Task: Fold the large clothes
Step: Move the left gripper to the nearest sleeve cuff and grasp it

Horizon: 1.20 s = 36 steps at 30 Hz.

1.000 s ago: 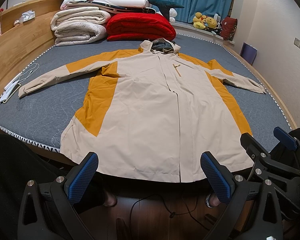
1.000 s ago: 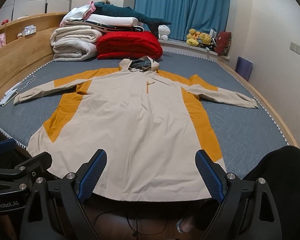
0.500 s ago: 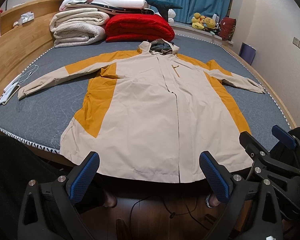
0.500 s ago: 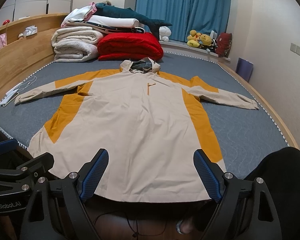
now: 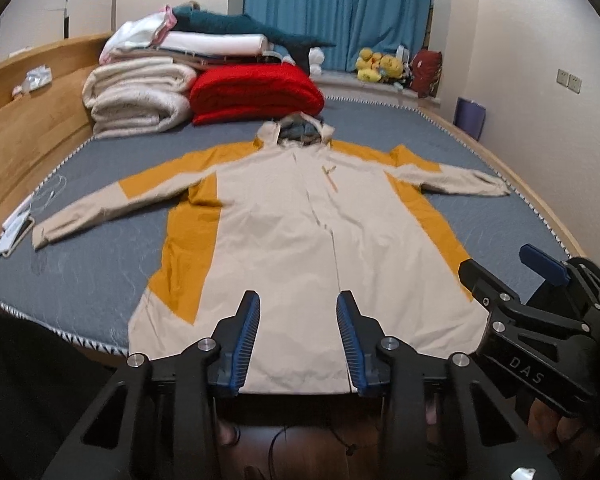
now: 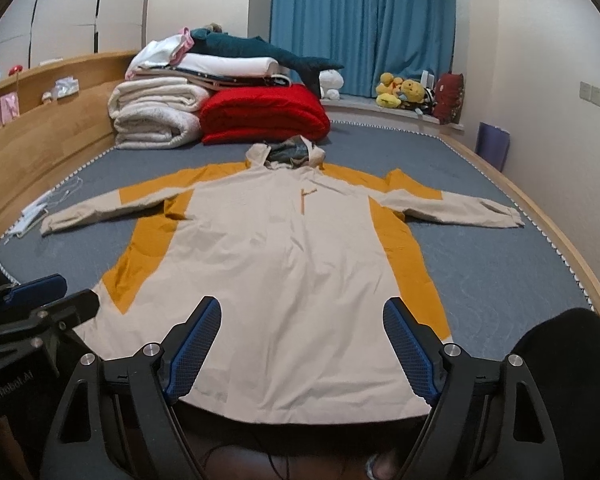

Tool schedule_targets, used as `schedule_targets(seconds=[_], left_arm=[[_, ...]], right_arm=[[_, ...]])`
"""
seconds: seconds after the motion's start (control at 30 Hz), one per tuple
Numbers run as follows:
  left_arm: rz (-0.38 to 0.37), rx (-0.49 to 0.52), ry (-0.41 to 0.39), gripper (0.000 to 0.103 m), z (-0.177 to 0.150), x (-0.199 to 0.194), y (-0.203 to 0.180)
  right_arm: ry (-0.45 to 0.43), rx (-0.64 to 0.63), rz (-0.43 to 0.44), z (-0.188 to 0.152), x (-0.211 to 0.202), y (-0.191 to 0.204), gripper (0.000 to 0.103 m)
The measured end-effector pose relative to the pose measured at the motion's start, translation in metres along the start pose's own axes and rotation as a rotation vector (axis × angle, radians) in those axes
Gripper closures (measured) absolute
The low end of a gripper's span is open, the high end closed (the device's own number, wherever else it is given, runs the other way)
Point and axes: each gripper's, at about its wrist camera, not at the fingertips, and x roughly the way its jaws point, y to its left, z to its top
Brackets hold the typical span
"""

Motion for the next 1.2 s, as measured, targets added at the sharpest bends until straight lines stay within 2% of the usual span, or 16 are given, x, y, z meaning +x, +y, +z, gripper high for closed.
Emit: schedule_targets(seconds=[0.2,0.3,0.4,0.63,0.7,0.73,0.8,0.83,0.9,0.97,1.07,1.13,1.2], left_arm=[[0.000,-0.007,-0.043,0.066,0.016,0.001,0.014],[0.011,0.020,-0.060,0.066,0.027,0.016,0.025],[-0.013,-0.002,-0.051,0.071,0.047,0.035,0.042],[0.040,0.021,-0.115,0.072,0.109,0.085,0.083],[0.050,0.013,-0.103,0.077,0.124,0.108,0.099],[0.054,0.005,-0.087,0.083,0.131,0.122,0.107],[0.036,-0.017,-0.058,0.088,0.140,0.144,0.121],[0.032,-0.035,-0.037,0.088,0.146,0.160,0.131],[0.037,-0.056,-0.013,0.089,0.154,0.182,0.148],[0.043,-0.101,0.008,0.089,0.161,0.202,0.169],[0.099,-0.149,0.033,0.089,0.167,0.230,0.204],[0.141,-0.175,0.048,0.089,0.165,0.248,0.231],[0.151,-0.215,0.070,0.088,0.156,0.260,0.257]], right_arm=[[-0.038,0.013,-0.004,0.018,-0.004,-0.012,0.020],[-0.059,0.007,-0.009,0.039,0.000,-0.020,0.020],[-0.084,-0.009,-0.011,0.061,0.010,-0.029,0.020],[-0.102,-0.024,-0.004,0.129,0.056,-0.043,0.020],[-0.092,-0.031,0.003,0.144,0.072,-0.043,0.020],[-0.085,-0.032,0.009,0.153,0.083,-0.044,0.020],[-0.050,-0.041,0.033,0.164,0.104,-0.042,0.021],[-0.027,-0.039,0.058,0.169,0.116,-0.042,0.023],[0.015,-0.021,0.088,0.178,0.140,-0.042,0.035],[0.045,-0.011,0.112,0.189,0.165,-0.041,0.037],[0.048,-0.008,0.136,0.205,0.192,-0.037,0.038],[0.030,-0.015,0.148,0.220,0.209,-0.031,0.038],[-0.004,-0.036,0.156,0.232,0.219,-0.024,0.038]])
